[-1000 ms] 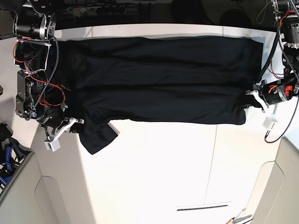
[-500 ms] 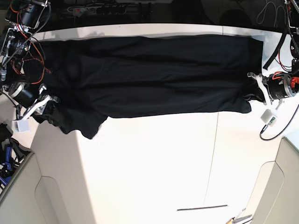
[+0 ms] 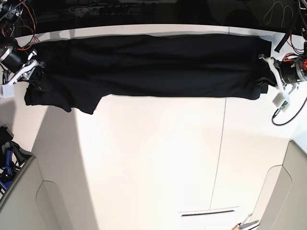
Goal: Fold the T-shirt properly
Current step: 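Pull the folded shirt toward the robot with both grippers, then release the shirt and reposition both grippers at the folded ends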
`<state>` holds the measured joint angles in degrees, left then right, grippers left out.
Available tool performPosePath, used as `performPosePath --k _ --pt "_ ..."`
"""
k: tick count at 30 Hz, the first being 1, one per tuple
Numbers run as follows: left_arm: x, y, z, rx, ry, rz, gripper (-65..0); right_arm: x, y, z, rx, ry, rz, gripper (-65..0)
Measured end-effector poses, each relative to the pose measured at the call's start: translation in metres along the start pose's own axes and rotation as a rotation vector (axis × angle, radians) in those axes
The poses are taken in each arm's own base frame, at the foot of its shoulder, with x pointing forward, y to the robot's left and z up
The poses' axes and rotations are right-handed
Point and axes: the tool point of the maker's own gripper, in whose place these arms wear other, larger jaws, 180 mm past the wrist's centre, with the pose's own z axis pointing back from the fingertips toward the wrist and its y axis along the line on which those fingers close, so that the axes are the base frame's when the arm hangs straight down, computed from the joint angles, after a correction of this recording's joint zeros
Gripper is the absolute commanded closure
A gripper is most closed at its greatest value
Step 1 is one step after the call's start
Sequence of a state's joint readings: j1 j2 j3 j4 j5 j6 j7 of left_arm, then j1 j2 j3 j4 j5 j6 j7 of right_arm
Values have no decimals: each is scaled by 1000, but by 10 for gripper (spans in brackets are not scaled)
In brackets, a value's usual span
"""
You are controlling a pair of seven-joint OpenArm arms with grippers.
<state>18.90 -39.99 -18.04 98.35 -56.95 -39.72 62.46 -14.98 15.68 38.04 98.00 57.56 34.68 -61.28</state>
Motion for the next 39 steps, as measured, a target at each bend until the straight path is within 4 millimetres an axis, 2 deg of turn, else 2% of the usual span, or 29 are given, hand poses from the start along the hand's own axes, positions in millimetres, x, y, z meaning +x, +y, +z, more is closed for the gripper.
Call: performPosePath --k 5,11,14,15,17,18,20,24,28,32,35,39 --pt "-6 8 12 34 -15 24 0 -10 -4 9 -8 8 -27 0" --pt "-19 2 9 26 -4 54 0 -43 -14 14 -77 94 -44 0" --pt "-20 2 8 24 -1 58 -99 -53 -13 10 -95 110 -58 -10" --pt "-20 2 8 25 -1 58 -127 -54 -13 10 -95 112 -59 -106" --pt "-20 2 8 25 2 58 -139 -56 -17 10 -116 121 -51 -277" --pt "-20 2 8 24 2 58 -139 -56 -19 11 -126 125 -50 -326" --pt "-20 2 8 24 2 58 -139 -56 -20 11 -129 125 -51 -341" --pt "-19 4 10 31 -3 60 -139 -46 -20 17 -115 74 -80 -340" --pt "-9 19 26 77 -58 86 -153 -30 -35 38 -180 7 -78 -340" --pt "-2 40 50 146 -140 163 -290 -9 -42 61 -213 -78 -83 -338" --pt "-15 33 49 127 -158 229 -316 1 -41 66 -222 -111 -66 -338" --pt "-34 18 38 102 -161 288 -316 13 -36 58 -198 -148 -66 -338"
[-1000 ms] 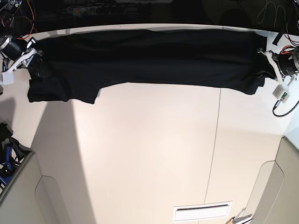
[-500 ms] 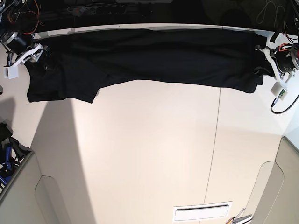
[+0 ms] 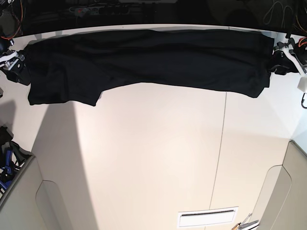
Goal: Fold the T-shirt properly
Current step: 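Release the shirt and reposition both grippers at the folded ends, then grasp both ends of the folded strip with both grippers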
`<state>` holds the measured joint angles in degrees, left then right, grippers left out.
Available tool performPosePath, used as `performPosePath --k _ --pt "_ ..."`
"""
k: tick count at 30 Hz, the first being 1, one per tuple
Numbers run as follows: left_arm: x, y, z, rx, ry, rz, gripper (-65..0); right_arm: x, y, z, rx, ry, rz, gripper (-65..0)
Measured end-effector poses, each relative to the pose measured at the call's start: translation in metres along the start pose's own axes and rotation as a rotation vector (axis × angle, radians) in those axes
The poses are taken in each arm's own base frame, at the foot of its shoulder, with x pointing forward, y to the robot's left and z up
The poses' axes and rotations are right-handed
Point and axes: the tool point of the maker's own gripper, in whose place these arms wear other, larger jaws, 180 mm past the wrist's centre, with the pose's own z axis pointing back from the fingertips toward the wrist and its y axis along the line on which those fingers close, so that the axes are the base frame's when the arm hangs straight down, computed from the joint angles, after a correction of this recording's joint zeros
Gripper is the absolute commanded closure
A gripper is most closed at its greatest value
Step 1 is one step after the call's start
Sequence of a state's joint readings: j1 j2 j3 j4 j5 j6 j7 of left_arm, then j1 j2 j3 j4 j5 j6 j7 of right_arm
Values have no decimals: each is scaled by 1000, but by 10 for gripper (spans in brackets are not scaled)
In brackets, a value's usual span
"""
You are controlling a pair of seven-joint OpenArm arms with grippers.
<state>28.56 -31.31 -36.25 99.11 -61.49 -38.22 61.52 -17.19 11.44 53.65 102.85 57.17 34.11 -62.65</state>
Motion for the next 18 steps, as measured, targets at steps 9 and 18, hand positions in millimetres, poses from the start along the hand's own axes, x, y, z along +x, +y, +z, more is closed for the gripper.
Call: performPosePath --k 9,18 --pt "10 39 21 208 -221 117 -369 -20 32 -26 87 35 -27 0" --pt "-7 36 6 175 -190 163 -456 -77 41 -67 104 196 -23 0"
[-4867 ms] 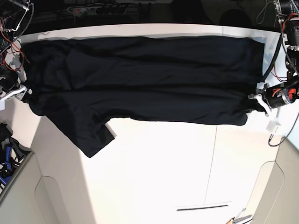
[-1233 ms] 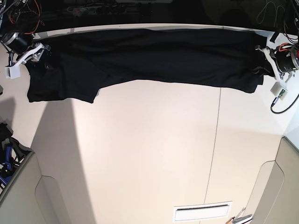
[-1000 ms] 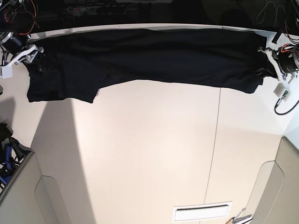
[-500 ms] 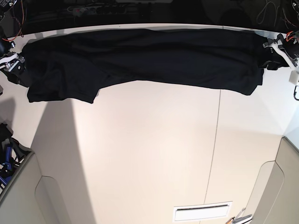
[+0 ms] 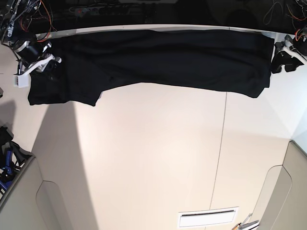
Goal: Fold the T-shirt properly
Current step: 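Grasp both ends of the folded strip with both grippers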
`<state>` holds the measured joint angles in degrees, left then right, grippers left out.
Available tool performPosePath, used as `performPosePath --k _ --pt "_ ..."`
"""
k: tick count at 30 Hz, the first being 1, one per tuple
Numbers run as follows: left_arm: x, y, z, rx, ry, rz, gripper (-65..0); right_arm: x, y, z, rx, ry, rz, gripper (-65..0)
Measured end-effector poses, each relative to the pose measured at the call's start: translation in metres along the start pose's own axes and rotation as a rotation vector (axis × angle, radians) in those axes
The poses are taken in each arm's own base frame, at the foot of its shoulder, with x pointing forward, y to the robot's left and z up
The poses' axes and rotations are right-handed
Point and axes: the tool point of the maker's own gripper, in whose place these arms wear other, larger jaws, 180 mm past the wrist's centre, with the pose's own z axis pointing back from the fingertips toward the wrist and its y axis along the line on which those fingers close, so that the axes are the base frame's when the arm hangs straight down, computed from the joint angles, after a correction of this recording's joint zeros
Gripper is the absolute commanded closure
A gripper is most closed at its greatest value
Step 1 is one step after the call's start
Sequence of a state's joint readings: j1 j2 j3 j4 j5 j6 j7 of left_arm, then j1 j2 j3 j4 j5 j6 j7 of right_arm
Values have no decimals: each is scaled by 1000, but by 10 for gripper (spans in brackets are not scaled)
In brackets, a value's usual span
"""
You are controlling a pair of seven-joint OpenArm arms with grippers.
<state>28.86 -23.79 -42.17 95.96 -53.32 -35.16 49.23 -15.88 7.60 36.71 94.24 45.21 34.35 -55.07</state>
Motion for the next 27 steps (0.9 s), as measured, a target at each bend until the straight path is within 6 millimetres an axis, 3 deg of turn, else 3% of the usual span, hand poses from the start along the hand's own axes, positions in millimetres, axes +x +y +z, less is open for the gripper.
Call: performPosePath --k 7,14,20,27 --pt "-9 -8 -1 -35 50 21 -456 -23 -5 -11 17 53 -64 0" --pt "-11 -12 -3 -56 58 29 -456 -23 -5 -12 19 53 -69 0" --pt "-29 -28 -15 -90 124 -12 -456 -23 -5 -12 19 53 -69 0" --pt "-32 -12 -20 17 141 -76 -456 -23 -5 -12 19 53 -69 0"
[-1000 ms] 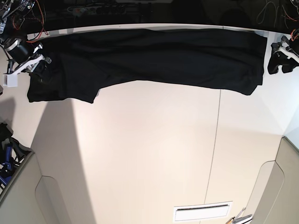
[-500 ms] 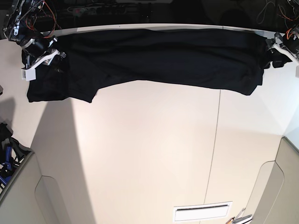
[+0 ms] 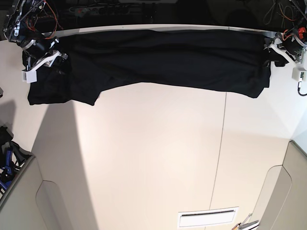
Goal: Fold the T-shirt properly
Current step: 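Grasp both ends of the folded strip with both grippers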
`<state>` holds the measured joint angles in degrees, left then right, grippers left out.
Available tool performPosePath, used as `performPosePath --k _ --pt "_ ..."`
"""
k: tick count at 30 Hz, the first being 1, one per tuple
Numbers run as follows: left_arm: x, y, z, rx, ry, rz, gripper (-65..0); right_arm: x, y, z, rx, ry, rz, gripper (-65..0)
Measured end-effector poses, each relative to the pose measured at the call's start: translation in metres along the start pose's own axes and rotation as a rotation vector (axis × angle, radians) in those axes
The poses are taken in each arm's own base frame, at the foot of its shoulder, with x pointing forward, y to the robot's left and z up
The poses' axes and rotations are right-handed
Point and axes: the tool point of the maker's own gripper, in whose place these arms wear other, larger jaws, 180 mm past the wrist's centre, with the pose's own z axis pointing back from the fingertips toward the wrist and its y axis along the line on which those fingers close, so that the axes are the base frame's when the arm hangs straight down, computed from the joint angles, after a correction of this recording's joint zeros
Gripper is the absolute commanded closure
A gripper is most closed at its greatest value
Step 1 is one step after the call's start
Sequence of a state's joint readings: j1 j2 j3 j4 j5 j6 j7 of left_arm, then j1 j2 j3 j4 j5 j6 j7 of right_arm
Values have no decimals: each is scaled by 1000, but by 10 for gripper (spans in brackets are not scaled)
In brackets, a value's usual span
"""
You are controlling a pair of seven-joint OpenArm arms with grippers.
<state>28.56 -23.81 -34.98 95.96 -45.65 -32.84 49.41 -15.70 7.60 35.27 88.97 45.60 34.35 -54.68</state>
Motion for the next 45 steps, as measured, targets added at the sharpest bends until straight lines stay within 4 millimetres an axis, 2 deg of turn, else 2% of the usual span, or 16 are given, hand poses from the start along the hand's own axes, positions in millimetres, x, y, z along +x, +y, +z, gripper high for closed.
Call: performPosePath --k 5,11,16,21,30,33,36,40,41,45 --pt "0 1 0 2 -5 -1 -456 0 0 0 0 0 0 0" --pt "-5 15 -10 21 -8 43 -456 0 0 0 0 0 0 0" --pt "-7 13 -13 -10 -17 84 -456 -2 1 0 3 14 -2 0" --pt "-16 -10 -10 -144 41 92 -456 1 6 0 35 -3 -21 0" --pt "-15 -22 -9 -207 33 125 -442 0 7 0 37 2 -22 0" --pt "-17 -30 -11 -236 42 128 -373 0 7 0 37 2 -22 0" --pt "-20 -36 -14 -251 56 125 -196 0 7 0 37 3 -22 0" --pt "-10 -35 -14 -248 -6 137 -24 -2 7 0 38 9 -22 0" --pt "-8 -34 -14 -246 -19 138 0 -2 7 0 38 9 -23 0" --pt "-7 -34 -14 -246 -25 139 0 1 13 0 70 -2 -40 0"
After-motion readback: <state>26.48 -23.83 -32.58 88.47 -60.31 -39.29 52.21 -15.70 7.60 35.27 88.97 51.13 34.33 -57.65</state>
